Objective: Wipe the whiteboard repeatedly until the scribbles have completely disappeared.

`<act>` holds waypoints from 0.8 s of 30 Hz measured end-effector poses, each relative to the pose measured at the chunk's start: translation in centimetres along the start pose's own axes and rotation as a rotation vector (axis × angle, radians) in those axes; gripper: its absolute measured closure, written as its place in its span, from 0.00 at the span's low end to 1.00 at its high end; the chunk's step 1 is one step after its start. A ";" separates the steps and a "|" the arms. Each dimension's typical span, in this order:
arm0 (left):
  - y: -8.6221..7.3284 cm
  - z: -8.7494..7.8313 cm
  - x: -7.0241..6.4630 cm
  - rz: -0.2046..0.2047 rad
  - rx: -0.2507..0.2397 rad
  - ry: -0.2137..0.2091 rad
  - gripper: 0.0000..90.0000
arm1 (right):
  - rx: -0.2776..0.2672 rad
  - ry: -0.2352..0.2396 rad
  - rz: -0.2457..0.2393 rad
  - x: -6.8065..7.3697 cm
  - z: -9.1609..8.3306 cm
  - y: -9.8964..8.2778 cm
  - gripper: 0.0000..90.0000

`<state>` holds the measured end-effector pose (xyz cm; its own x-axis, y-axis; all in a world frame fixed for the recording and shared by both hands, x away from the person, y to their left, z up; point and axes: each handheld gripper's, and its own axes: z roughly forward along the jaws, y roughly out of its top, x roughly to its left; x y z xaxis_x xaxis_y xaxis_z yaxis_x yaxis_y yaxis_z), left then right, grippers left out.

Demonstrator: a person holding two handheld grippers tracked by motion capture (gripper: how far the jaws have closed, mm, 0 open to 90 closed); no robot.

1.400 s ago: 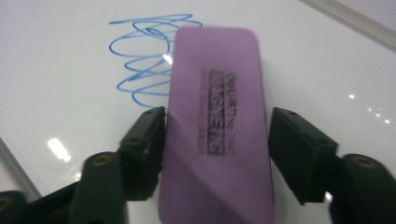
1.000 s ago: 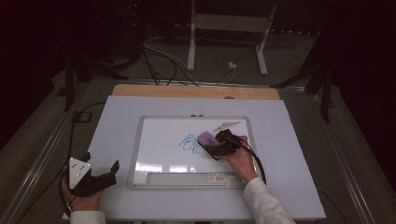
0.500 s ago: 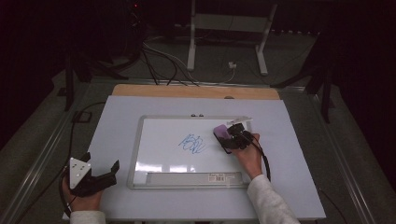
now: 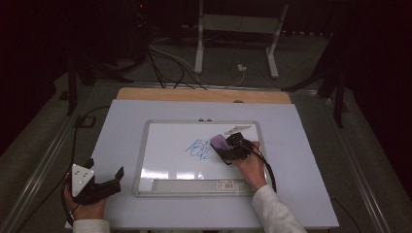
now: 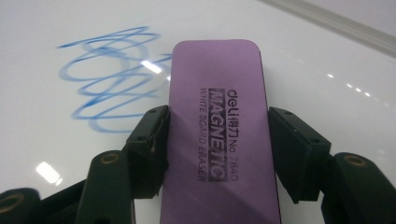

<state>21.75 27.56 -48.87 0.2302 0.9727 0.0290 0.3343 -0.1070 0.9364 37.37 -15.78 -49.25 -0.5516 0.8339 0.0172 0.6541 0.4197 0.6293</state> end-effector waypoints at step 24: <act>0.0 0.1 0.0 0.006 0.005 -0.001 0.01 | 0.029 0.052 -0.059 2.0 0.0 0.3 0.46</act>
<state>21.79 27.54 -48.90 0.2331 0.9719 0.0342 0.3370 -0.1137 0.9346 36.52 -13.98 -49.04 -0.6151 0.7881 0.0216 0.6343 0.4784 0.6073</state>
